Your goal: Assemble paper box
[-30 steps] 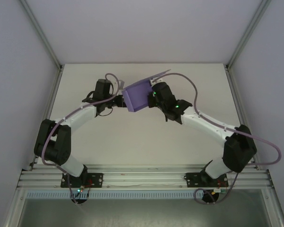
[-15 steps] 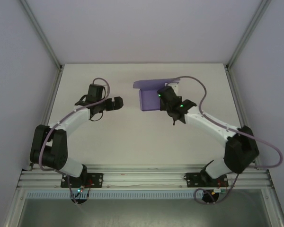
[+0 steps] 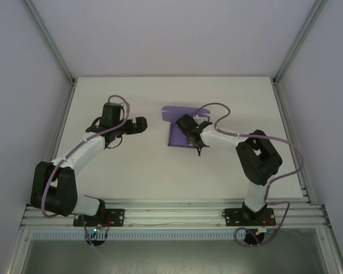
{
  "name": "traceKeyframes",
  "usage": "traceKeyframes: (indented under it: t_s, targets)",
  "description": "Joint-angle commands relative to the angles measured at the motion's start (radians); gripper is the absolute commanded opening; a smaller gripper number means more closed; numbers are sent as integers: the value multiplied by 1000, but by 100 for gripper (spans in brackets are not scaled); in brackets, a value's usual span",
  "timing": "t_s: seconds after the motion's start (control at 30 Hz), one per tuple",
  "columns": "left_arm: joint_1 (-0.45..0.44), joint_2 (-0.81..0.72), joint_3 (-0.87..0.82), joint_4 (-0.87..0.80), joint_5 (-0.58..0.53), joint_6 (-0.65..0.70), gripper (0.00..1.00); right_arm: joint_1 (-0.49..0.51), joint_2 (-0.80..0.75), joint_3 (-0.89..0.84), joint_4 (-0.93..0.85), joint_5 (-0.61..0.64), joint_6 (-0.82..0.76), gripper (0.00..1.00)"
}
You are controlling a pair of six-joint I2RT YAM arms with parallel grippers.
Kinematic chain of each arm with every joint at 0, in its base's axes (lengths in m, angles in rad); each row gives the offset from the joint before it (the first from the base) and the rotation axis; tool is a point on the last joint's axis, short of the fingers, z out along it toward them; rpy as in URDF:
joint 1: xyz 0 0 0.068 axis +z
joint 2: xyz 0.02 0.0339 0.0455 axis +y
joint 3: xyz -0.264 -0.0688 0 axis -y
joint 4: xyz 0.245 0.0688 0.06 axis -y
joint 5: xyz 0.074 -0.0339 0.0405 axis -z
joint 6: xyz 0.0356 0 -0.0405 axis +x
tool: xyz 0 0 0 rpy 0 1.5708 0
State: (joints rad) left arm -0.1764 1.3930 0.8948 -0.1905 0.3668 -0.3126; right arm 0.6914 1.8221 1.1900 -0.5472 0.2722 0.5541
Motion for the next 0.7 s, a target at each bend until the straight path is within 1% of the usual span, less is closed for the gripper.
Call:
traceKeyframes:
  t_s: [0.0,0.03,0.1,0.27,0.37,0.47,0.53,0.57,0.67]
  targets:
    - [-2,-31,4,31,34,16,100,5,-30,24,-37,18,18,31]
    - [-3,-32,10,32,45,21,100,5,-47,23,-33,14,7,37]
    - [-3,-34,17,40,63,29,100,5,-78,24,-28,14,-8,42]
    - [-4,-24,22,64,117,68,100,4,-167,0,20,-6,-86,61]
    - [-6,-8,36,71,129,82,100,-8,-209,-15,30,-22,-142,66]
    - [-6,14,57,71,136,89,100,-11,-240,-39,48,-28,-191,67]
    - [-7,32,76,66,143,94,100,-14,-249,-59,66,-51,-207,69]
    - [-8,39,83,68,148,98,100,-15,-255,-70,72,-42,-204,70]
    - [-14,61,116,58,181,149,100,-33,-298,-83,98,-45,-258,75]
